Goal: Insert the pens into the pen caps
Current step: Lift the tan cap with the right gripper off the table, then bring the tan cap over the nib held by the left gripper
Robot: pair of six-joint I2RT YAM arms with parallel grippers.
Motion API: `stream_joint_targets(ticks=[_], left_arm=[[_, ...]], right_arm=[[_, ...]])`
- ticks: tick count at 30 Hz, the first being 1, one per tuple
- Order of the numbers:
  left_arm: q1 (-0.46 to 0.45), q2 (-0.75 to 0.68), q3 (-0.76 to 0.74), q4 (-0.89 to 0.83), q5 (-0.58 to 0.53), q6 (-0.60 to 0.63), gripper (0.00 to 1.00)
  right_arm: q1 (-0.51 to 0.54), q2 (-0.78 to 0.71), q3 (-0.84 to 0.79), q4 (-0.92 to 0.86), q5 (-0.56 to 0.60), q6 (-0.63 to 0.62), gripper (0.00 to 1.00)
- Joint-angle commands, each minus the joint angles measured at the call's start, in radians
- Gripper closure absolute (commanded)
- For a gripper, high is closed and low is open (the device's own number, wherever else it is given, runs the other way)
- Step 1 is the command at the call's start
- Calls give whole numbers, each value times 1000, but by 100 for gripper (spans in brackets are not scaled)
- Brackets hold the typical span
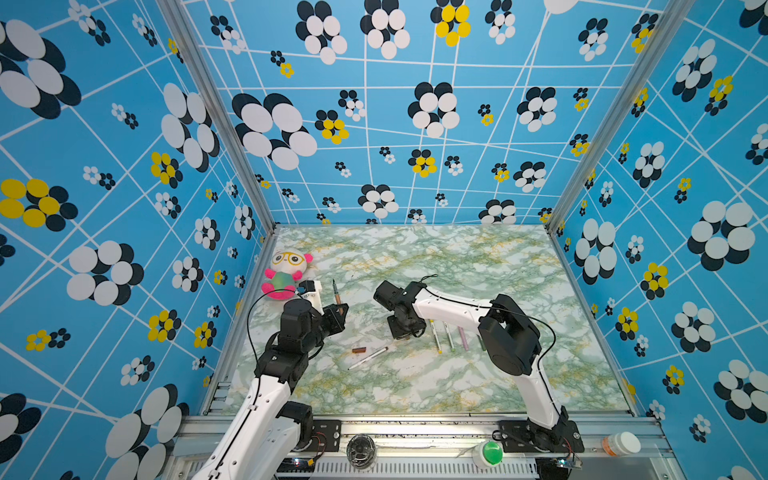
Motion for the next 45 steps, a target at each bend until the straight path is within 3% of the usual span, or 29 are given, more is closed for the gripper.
stream_joint_targets(ticks=[1,11,22,29,45], left_arm=[[9,-12,-1,9,17,1,100],[-7,35,22,19,80,27,100],[-190,149,103,54,154,134,100],[-279,219,139,91,198,151,100],[-318,234,156,109,158,151,100]], right_arm=[[-8,42,-32,-13,10,-8,89],[-111,-219,-140,163,-214,67,98],[-238,-470,-229,486,-378,283,100],[-243,-493,-253,690,-441,398,100],[-233,-451,-258,782,-534,486,100]])
